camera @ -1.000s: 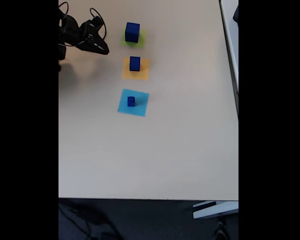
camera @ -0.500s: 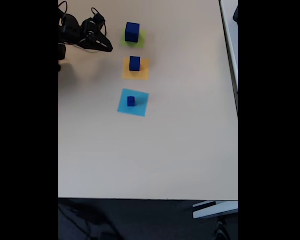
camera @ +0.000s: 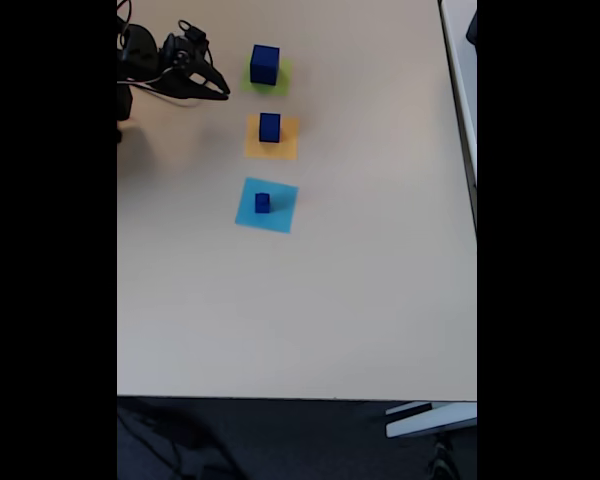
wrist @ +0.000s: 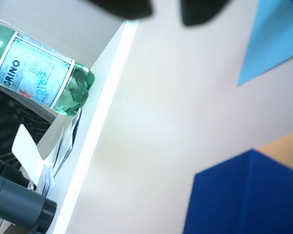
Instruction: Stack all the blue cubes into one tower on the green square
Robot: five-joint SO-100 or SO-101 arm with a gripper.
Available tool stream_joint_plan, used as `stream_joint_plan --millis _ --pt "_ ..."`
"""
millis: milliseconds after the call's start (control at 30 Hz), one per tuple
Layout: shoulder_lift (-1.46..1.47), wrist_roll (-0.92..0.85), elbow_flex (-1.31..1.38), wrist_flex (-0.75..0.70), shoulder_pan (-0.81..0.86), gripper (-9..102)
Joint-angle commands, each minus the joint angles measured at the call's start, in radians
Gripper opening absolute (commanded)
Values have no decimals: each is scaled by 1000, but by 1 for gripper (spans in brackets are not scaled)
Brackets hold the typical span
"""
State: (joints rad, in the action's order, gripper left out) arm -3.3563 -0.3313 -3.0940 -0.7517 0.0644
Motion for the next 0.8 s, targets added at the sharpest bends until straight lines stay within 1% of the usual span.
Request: stream_joint_plan --millis 0,233,467,767 --pt "-26 -29 81 -8 -3 0" --pt "9 34 115 -18 -37 0" --pt "313 121 319 -17 -52 0" --pt "592 213 534 -37 -66 0"
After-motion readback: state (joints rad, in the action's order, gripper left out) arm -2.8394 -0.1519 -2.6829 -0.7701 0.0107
